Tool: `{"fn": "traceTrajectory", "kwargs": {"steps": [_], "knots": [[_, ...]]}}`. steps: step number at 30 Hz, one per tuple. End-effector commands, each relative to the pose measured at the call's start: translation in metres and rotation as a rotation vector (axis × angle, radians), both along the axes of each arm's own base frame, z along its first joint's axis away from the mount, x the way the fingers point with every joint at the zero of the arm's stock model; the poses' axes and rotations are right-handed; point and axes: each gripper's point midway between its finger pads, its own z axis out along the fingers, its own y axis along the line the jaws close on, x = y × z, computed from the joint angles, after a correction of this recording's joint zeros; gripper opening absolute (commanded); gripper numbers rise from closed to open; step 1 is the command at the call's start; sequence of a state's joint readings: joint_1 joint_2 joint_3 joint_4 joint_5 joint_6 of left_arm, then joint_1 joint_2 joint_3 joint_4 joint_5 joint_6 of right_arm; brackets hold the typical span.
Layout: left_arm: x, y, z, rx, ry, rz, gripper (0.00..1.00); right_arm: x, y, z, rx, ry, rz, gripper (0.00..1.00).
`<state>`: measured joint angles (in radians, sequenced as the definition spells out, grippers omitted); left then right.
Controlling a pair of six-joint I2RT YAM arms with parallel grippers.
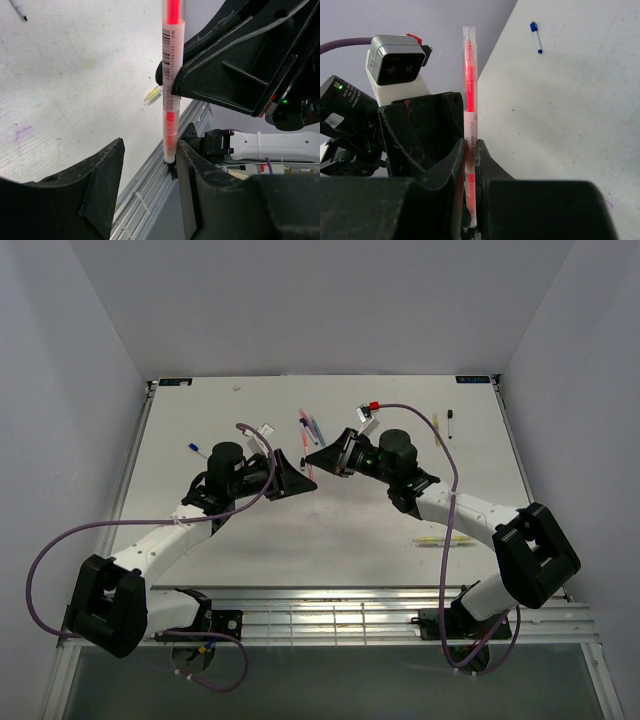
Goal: Open the pen caps
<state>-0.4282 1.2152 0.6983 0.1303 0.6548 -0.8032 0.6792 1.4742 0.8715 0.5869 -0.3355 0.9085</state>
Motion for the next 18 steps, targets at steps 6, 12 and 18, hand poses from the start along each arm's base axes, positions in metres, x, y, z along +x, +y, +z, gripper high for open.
{"fn": "traceTrajectory", "kwargs": {"steps": [6, 12, 18], "knots": [[0.004, -0.005, 0.010, -0.010, -0.029, 0.000, 0.50, -0.006, 0.007, 0.022, 0.117, -0.037, 0.031, 0.08], [0.003, -0.006, 0.008, -0.012, -0.026, -0.006, 0.41, -0.006, 0.010, 0.020, 0.135, -0.026, 0.042, 0.08], [0.001, -0.008, 0.010, -0.023, -0.020, -0.022, 0.31, -0.007, 0.013, 0.012, 0.157, 0.001, 0.057, 0.08]]}}
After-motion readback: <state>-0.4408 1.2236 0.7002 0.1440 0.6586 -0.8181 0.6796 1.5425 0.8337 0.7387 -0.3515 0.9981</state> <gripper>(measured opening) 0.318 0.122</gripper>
